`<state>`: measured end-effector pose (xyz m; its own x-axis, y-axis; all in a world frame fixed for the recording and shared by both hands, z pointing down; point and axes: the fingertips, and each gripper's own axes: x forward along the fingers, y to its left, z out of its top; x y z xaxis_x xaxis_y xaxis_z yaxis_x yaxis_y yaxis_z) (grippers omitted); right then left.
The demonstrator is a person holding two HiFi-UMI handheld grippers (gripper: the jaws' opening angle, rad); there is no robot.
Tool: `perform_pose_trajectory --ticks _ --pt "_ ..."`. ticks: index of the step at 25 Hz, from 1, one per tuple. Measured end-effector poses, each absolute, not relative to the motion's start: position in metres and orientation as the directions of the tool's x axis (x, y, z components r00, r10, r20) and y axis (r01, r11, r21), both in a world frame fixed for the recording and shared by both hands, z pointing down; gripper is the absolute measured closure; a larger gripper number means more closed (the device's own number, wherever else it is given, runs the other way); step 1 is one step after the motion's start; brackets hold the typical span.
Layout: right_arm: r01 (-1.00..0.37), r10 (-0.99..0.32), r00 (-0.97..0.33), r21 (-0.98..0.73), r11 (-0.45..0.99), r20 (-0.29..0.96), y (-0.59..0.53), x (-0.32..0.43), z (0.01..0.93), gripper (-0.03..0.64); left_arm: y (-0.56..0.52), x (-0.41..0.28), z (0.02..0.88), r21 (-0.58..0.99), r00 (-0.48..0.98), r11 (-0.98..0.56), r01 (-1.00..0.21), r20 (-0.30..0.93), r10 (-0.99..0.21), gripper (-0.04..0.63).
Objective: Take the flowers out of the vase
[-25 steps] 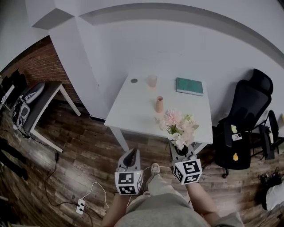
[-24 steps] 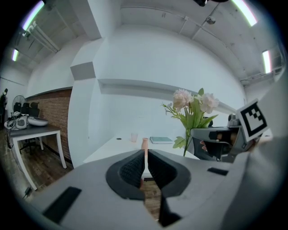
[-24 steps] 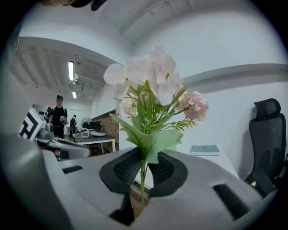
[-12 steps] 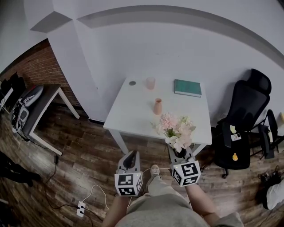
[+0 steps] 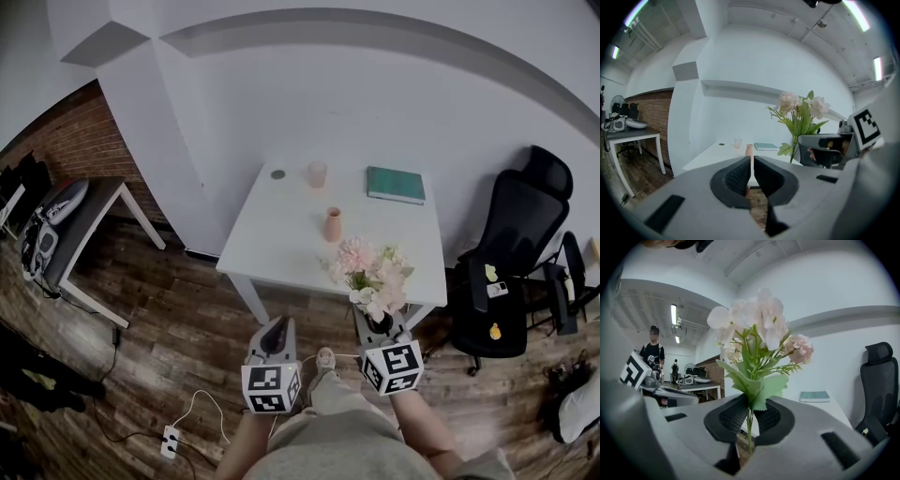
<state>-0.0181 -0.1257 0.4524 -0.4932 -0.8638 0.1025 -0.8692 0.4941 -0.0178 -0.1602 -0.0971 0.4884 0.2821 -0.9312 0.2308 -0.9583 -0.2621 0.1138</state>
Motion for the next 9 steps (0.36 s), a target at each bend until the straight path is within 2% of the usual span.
perform_pose_trajectory --ticks 9 --pt "-0.872 -0.867 -0.489 -0.023 0.489 0.098 -0.1299 -0.0189 0.453 0.58 -0.1014 -0.163 0.4903 0.124 0.287 -0.264 -0.956 0.233 -0.929 0.574"
